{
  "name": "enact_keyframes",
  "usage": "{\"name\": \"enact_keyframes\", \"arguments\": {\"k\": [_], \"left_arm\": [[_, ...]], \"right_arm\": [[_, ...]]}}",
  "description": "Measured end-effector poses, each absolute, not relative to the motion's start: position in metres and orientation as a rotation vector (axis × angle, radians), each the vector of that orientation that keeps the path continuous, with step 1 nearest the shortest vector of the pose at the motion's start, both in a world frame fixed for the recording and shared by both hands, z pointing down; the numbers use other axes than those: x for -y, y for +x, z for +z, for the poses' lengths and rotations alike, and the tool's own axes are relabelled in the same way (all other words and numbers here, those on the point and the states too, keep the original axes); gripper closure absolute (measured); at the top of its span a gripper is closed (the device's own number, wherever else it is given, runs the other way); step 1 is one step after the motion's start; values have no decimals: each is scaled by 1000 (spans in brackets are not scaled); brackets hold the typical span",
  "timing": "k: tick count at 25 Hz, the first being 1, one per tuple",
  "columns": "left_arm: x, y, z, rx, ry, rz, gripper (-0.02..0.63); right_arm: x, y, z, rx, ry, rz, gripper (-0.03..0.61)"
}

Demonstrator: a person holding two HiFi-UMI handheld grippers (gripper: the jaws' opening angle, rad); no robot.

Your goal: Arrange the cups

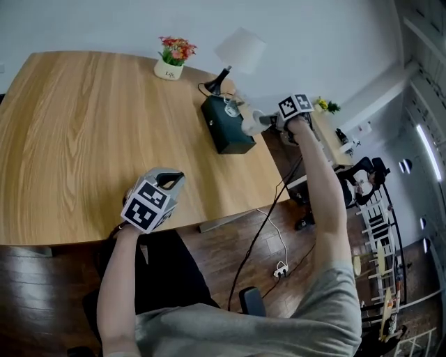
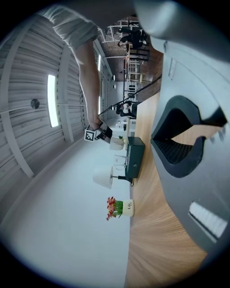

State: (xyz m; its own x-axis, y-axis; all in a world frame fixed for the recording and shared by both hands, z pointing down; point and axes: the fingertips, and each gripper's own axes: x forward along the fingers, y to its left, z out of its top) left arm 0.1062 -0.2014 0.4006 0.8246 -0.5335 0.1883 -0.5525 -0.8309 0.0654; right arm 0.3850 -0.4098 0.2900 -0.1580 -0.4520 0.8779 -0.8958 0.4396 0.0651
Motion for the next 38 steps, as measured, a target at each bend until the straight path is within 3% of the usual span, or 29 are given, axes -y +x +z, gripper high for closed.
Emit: {"name": "enact_keyframes", "arguments": {"k": [15,18,20,27,33,35,38], "left_arm": [[199,106,400,845,2888,244,604],[200,105,401,848,2888,242,604],[200,104,401,851,2886,243,604],[201,105,401,853,2884,244,604],[200,107,400,849,2882,247,604],[200,107,399,848,2879,248,604],[201,106,396,849,2874,247,604]], "right_arm": [[442,398,335,1795,1160,766,537],[446,397,335,1833,1153,739,538],[448,397,333,1856,1159,708,502],[452,400,321,1874,1203,628,499],[444,408,282,1866,1261,421,502],[434,382,253,2006,1256,312,542],[396,319,193,2325,1256,2,543]]}}
